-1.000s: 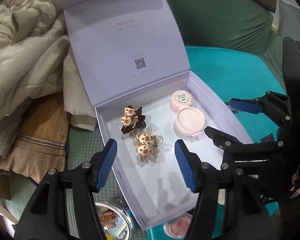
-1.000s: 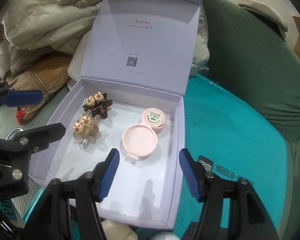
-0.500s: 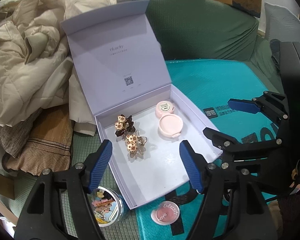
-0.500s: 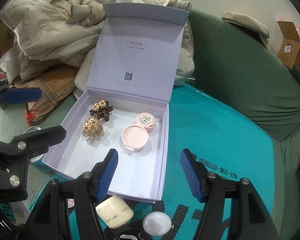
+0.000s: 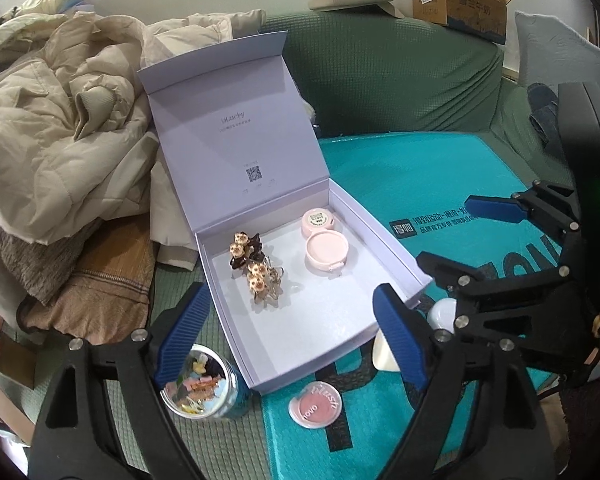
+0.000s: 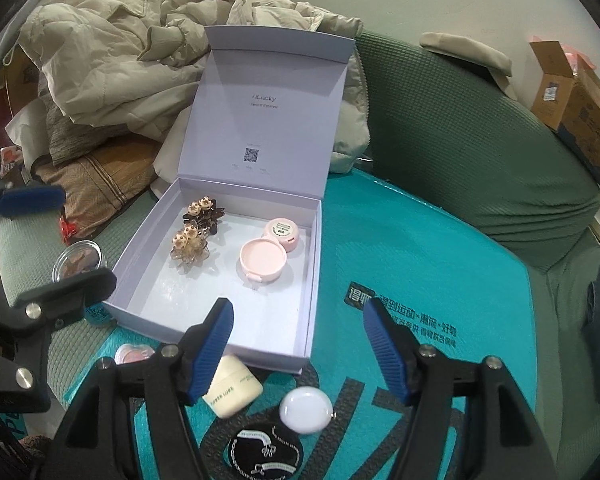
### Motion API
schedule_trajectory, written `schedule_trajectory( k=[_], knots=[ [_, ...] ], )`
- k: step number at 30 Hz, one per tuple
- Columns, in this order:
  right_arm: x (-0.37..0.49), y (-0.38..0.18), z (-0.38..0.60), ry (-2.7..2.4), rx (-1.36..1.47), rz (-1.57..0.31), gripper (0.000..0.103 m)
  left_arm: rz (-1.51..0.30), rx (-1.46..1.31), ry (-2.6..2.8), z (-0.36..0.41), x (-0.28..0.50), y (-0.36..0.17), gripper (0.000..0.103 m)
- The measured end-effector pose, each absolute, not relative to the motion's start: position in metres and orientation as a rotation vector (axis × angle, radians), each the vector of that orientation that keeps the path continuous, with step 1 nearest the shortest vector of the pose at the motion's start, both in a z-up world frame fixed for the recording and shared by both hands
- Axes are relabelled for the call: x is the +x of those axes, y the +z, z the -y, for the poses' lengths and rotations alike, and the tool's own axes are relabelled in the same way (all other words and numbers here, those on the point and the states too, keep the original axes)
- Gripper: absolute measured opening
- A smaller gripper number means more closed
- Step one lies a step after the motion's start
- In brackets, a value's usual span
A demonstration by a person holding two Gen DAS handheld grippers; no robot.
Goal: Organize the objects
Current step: 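Open both tools and withdraw them from the box back over the cushion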
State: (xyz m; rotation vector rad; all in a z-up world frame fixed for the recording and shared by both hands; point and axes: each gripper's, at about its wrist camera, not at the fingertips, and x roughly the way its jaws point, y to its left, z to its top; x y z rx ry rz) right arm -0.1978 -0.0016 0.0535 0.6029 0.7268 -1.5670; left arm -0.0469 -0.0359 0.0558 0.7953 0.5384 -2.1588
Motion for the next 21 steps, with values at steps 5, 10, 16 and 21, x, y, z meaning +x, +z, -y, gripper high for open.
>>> schedule_trajectory(
  k=[5, 10, 16, 21],
  knots=[
    [-0.193, 0.053, -0.013, -1.59, 0.588, -0.728, 0.069, -0.572, 0.798, -2.156, 0.024, -0.042, 0.047, 0.083],
    [-0.187, 0.048, -0.025, -1.591, 0.603, -0.718, 0.069, -0.551, 0.804, -2.13, 0.013, -0.037, 0.037, 0.084],
    [-0.176, 0.037, -0.037, -1.593, 0.646, -0.713, 0.069, -0.541, 0.811, -2.138, 0.001, -0.028, 0.027, 0.085],
    [-0.168, 0.031, -0.046, -1.607, 0.662, -0.708, 0.069, -0.547, 0.82, -2.147, -0.007, -0.02, 0.018, 0.086]
  ],
)
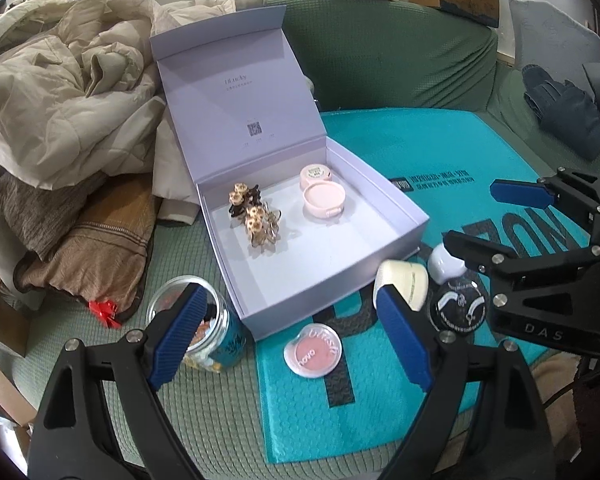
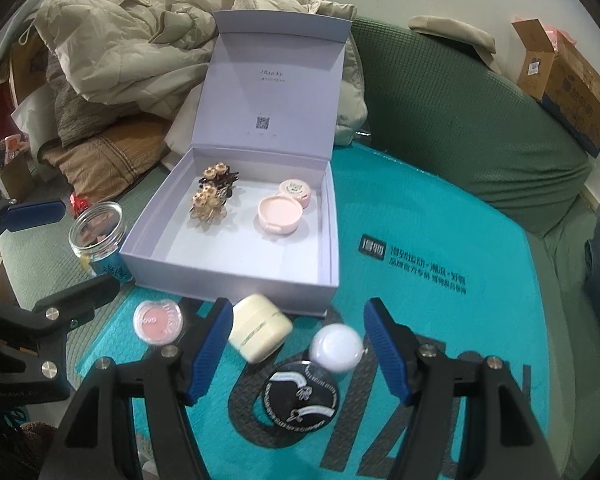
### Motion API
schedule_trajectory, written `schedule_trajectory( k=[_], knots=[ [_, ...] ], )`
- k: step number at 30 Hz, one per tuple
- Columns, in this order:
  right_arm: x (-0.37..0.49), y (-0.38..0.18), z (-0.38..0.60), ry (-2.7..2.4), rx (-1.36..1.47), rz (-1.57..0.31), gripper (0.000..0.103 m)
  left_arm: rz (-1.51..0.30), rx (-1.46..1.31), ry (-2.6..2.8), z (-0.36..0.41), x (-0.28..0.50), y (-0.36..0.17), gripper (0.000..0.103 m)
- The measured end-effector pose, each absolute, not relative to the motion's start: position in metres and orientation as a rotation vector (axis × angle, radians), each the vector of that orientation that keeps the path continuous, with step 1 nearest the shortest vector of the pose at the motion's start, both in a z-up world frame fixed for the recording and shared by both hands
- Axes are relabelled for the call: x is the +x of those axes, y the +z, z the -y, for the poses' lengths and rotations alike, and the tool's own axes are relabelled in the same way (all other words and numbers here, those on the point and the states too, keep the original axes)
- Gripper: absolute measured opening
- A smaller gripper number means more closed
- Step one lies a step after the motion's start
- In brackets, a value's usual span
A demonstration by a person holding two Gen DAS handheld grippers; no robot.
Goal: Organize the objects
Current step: 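Open both tools and withdraw them from the box back over the cushion, then move the left tool toward the novo blush compact while the right tool approaches the black powder tin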
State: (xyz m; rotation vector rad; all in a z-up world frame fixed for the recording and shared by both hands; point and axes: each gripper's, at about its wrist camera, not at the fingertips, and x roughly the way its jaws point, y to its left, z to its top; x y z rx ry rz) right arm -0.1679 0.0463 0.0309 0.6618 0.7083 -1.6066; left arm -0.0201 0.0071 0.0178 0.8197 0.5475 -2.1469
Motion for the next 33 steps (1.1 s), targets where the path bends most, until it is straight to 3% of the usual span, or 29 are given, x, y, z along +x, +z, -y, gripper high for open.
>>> schedule_trajectory(
  k=[15, 33],
  knots=[
    [-0.149, 0.026, -0.071, -1.608, 0.677, -0.703, 0.07, -0.567, 0.826, -2.134, -0.027, 0.004, -0.003, 0.087],
    [-0.164, 0.004, -0.096, -1.595, 0.714, -0.654, 0.07, -0.718, 0.803, -2.094, -0.031, 0.009, -0.031, 0.087]
  ],
)
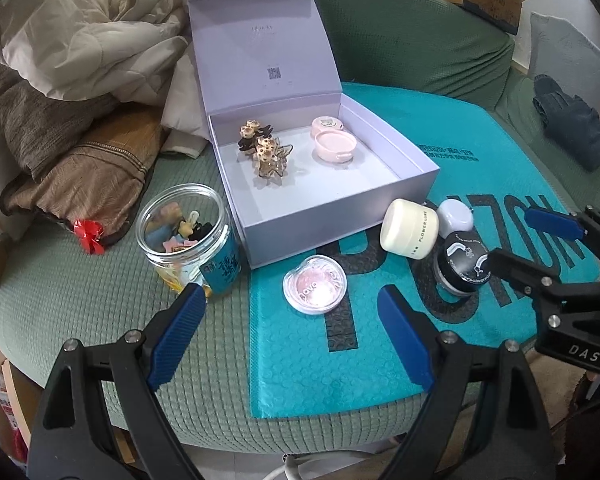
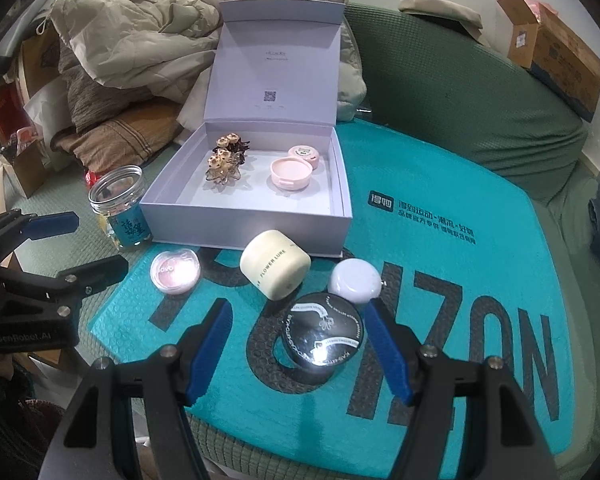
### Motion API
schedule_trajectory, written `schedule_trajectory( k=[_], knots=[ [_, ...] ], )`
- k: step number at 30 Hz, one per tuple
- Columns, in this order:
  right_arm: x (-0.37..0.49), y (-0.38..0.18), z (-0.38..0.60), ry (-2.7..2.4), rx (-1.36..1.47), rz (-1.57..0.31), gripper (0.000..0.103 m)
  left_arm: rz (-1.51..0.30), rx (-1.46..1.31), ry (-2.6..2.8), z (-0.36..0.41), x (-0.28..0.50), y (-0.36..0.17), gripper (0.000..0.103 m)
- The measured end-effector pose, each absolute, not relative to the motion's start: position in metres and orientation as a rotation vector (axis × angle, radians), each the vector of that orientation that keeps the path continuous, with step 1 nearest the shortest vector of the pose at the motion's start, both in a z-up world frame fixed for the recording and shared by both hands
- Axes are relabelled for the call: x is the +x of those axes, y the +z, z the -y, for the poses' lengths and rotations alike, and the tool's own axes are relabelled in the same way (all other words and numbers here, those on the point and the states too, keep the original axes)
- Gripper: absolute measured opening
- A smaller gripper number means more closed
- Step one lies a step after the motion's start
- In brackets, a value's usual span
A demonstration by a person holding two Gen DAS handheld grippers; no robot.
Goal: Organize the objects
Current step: 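Move the left tool toward the novo blush compact while the right tool approaches the black powder tin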
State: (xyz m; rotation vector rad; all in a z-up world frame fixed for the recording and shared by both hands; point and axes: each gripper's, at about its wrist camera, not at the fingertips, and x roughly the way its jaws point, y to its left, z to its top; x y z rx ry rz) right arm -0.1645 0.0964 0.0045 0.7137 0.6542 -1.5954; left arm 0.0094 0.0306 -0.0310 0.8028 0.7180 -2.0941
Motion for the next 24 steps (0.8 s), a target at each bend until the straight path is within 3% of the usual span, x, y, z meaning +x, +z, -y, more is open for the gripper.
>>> schedule_trajectory(
  k=[24],
  knots=[
    [-0.203, -0.035, -0.116, -1.651, 0.841, -0.605, 0.071, -0.725, 0.889, -2.165, -0.039, -0.032, -0.048, 0.087]
  ],
)
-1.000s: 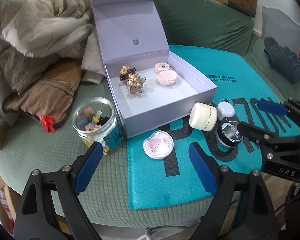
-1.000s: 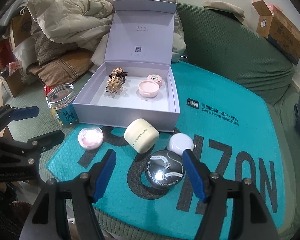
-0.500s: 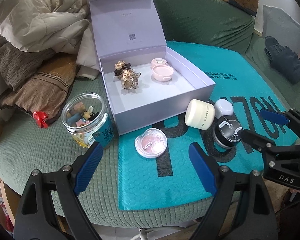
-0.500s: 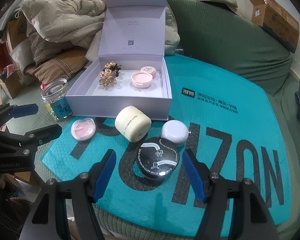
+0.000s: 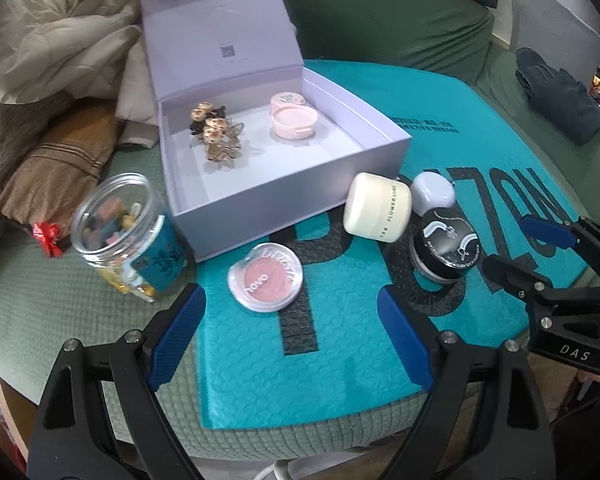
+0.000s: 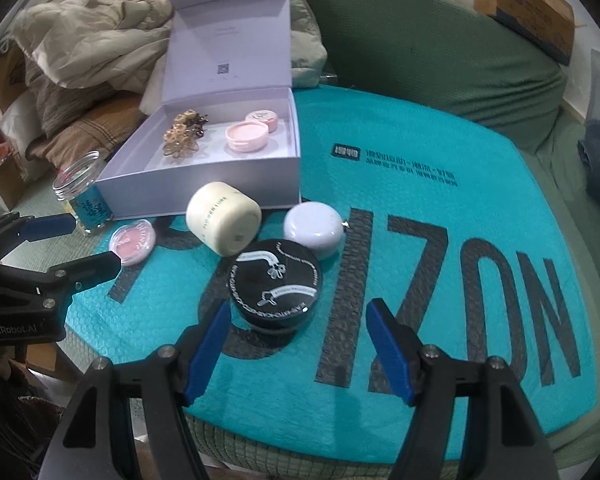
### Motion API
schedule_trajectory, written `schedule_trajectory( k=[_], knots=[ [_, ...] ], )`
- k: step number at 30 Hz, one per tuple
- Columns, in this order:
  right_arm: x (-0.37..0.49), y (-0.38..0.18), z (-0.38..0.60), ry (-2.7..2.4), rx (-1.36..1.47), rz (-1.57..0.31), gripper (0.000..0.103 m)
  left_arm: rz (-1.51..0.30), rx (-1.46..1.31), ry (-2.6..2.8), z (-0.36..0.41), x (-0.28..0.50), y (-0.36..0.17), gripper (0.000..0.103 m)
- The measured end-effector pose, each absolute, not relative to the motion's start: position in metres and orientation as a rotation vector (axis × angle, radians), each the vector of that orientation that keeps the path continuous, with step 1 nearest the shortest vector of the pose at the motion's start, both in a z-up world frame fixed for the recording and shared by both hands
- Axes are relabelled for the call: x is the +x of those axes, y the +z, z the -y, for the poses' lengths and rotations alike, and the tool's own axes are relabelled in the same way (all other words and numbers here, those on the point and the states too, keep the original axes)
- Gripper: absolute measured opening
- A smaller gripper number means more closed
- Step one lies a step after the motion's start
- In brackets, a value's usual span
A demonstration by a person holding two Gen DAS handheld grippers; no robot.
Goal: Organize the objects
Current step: 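Move the left tool toward the novo blush compact while the right tool approaches the black powder tin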
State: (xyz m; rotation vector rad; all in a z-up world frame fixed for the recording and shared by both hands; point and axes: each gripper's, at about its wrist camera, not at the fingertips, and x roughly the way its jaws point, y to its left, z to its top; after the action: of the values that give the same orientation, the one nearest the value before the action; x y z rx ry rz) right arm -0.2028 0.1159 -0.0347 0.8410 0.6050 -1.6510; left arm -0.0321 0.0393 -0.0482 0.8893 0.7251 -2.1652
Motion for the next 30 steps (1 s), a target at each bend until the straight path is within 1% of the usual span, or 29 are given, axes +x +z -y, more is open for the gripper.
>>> schedule_trajectory(
  k=[15, 23, 30],
  knots=[
    [-0.22, -0.049, -0.116, -1.645, 0.909, -0.551, 0.071, -0.718, 0.945, -2.194, -0.036, -0.065, -0.058, 0.087],
    [-0.216, -0.053, -0.104, -1.641, 0.934, -0.58, 0.071, -0.667, 0.939, -2.171, -0.036, -0.066, -0.062, 0.087],
    [-0.211, -0.051, -0.095, -1.652, 0.927, -0.605, 0.071, -0.721, 0.948, -2.168, -0.028, -0.055, -0.074, 0.087]
  ],
)
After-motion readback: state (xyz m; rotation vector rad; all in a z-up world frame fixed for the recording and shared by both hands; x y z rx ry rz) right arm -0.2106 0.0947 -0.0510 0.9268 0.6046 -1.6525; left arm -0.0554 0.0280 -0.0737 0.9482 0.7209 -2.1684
